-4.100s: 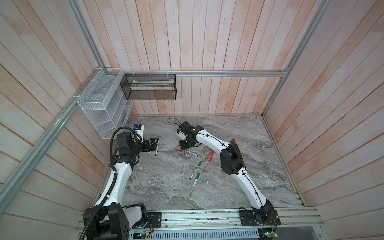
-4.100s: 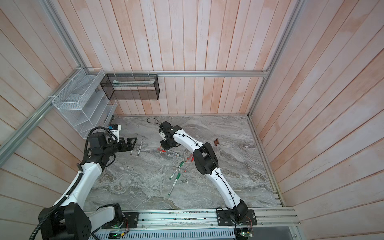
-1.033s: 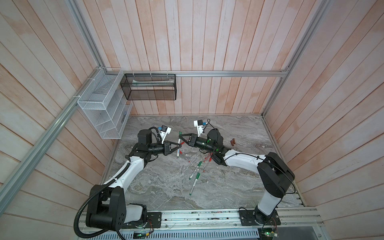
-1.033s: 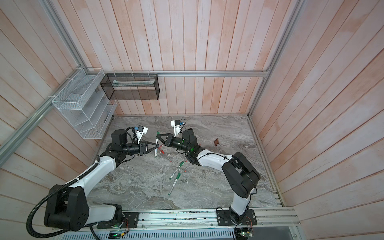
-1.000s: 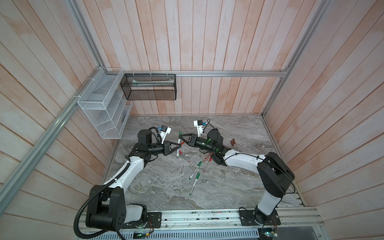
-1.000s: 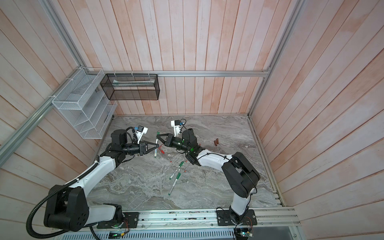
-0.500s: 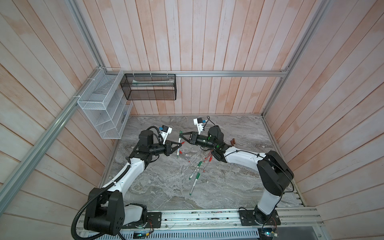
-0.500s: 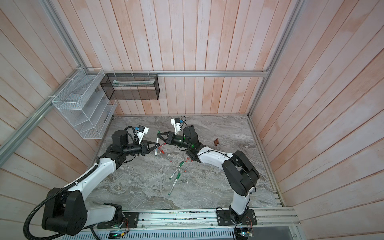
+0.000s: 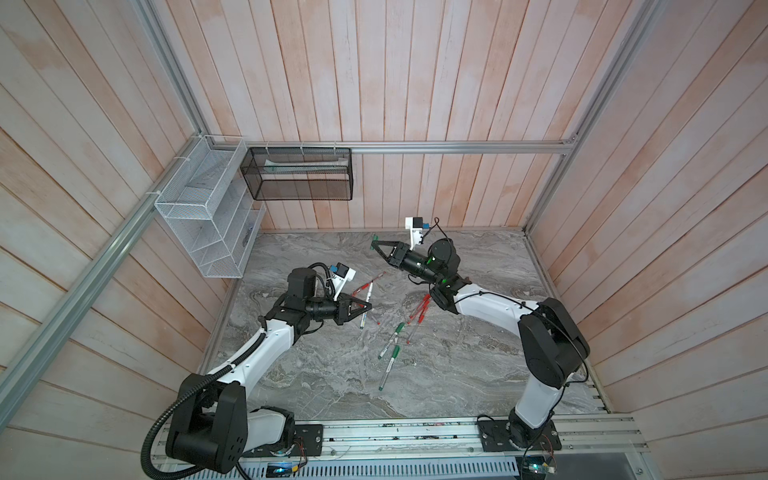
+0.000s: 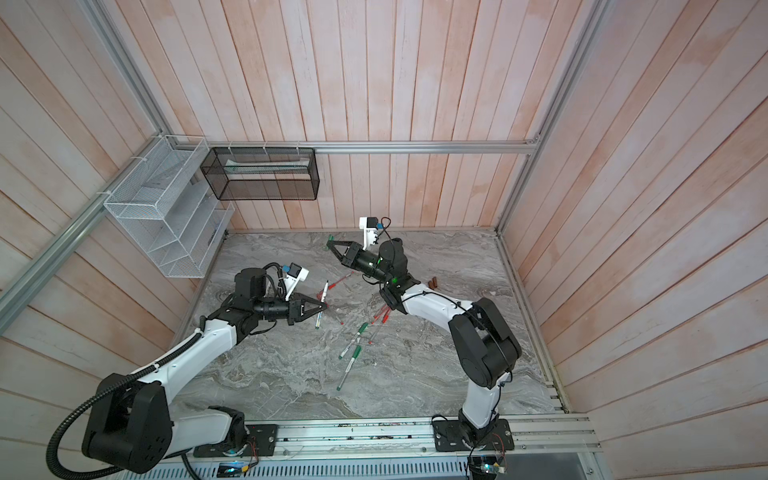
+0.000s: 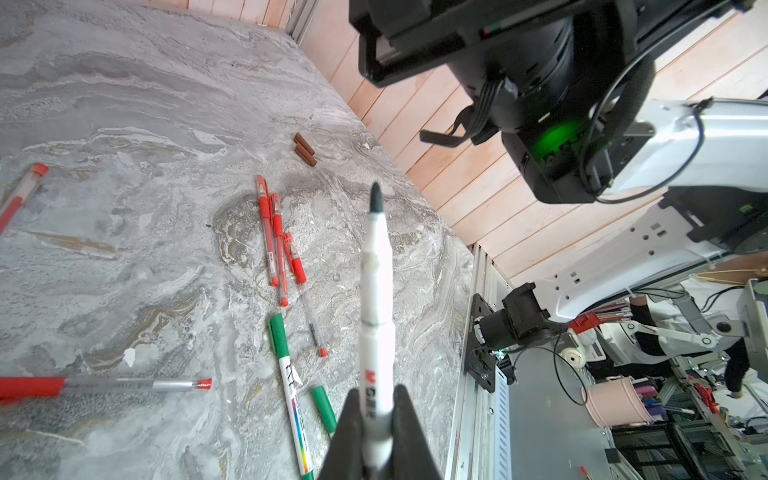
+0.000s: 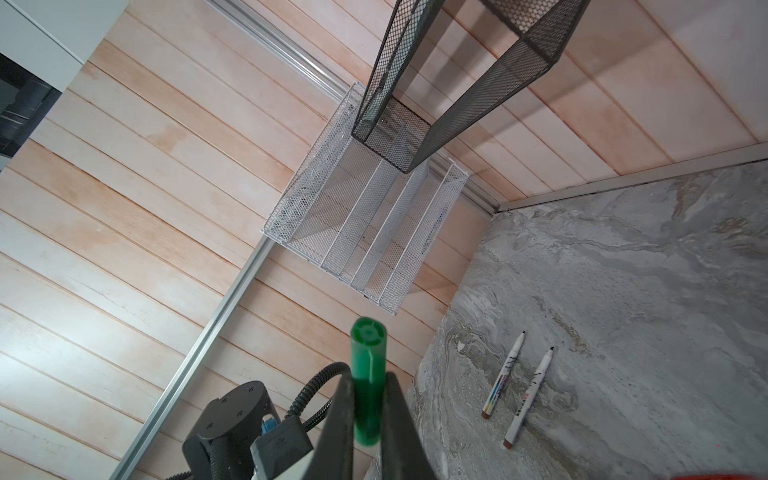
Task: Open the pen caps
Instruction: 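Pull the green cap off with the right gripper away from the left gripper, then lower the marker with the left gripper while the right withdraws with the cap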
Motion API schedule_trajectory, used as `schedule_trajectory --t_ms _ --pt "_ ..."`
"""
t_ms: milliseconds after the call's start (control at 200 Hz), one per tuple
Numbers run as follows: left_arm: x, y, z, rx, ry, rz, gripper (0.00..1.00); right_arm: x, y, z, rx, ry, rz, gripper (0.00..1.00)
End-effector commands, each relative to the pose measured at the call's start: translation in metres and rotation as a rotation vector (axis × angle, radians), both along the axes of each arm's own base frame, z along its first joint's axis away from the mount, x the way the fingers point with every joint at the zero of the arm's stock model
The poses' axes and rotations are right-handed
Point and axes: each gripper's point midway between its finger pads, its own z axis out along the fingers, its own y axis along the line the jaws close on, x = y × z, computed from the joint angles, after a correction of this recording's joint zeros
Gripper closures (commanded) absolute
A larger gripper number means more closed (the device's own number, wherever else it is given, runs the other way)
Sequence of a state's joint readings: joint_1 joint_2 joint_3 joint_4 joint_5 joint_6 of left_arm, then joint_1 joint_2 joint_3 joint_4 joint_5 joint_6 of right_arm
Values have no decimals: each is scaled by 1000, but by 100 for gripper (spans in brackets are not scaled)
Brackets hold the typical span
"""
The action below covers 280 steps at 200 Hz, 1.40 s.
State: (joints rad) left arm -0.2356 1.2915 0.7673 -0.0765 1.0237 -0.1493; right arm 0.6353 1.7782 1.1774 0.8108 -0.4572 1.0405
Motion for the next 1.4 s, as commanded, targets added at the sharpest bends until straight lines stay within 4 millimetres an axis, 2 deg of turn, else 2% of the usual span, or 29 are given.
schedule_trajectory --t_ms 0,85,220,355,500,785,1100,1395 --pt "2 5 5 8 -38 12 100 1 -25 16 -14 -52 -65 100" --pt "9 11 3 39 -51 47 100 1 -33 12 -37 -45 -71 100" --pt "33 30 -2 130 -68 160 100 -4 -56 11 -68 -52 -124 100" --pt "58 54 -14 260 -82 288 100 -3 -77 3 -161 -39 -167 100" --pt "82 84 -30 385 -64 432 100 -12 -100 -2 -248 -44 -229 100" --pt "104 118 -59 561 -26 556 100 -30 -143 -23 -327 -15 -315 100" --pt "126 129 -88 647 82 590 100 -47 -189 -41 -482 15 -409 100" --pt "139 138 -122 727 197 614 100 -65 -219 -58 -547 44 -446 100"
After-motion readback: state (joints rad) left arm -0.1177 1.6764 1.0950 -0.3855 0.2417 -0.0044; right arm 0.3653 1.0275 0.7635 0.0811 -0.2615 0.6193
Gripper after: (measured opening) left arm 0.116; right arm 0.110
